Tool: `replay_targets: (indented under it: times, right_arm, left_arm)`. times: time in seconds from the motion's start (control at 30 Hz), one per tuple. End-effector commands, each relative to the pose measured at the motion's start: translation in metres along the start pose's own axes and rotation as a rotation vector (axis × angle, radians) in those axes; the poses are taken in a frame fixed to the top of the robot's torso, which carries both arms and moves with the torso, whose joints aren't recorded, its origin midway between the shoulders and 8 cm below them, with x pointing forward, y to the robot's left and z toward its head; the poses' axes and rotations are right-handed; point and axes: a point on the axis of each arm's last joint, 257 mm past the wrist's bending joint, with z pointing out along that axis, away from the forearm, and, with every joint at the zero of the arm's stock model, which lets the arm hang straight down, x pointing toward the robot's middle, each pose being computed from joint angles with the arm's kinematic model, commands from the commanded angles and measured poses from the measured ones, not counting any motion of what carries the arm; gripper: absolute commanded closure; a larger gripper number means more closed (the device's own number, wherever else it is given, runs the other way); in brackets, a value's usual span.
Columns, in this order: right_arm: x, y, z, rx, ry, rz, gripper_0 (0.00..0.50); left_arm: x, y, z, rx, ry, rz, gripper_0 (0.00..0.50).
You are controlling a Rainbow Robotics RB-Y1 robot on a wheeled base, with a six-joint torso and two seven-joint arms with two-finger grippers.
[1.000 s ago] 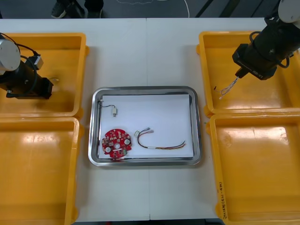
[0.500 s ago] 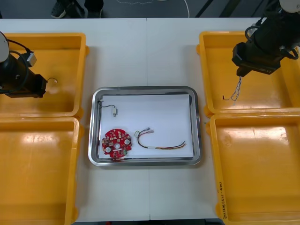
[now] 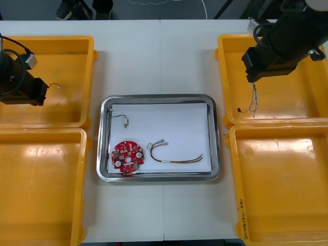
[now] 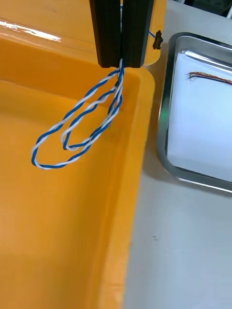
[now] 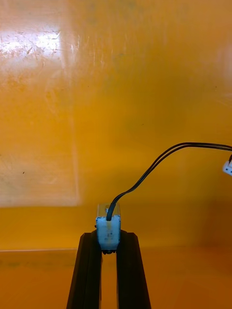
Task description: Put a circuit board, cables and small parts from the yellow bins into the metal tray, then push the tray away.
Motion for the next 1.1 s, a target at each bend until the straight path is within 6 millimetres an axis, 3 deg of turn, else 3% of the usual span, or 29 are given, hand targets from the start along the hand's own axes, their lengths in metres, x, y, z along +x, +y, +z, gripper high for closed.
replay_targets:
  times: [0.03, 0.27, 0.57, 0.73, 1.1]
  right_arm:
    - [0.007, 0.025, -0.002, 0.042, -0.009, -0.167, 0.500]
    - [0.010, 0.075, 0.011, 0.011, -0.018, -0.355, 0.500]
    - [0.004, 0.113, 0.042, 0.049, -0.055, -0.620, 0.500]
    - [0.002, 0.138, 0.056, 0.062, -0.076, -0.762, 0.500]
    - [0.012, 0.178, 0.083, 0.075, -0.091, -0.998, 0.500]
  left_arm:
    - [-0.010, 0.011, -0.029, -0.015, -0.040, 0.066, 0.500]
    - [-0.011, 0.007, -0.059, 0.011, -0.061, 0.054, 0.500]
    - [-0.005, 0.000, -0.093, 0.041, -0.076, 0.043, 0.500]
    - [-0.013, -0.005, -0.107, 0.044, -0.125, 0.031, 0.500]
    - [-0.022, -0.047, -0.134, 0.055, -0.217, -0.037, 0.500]
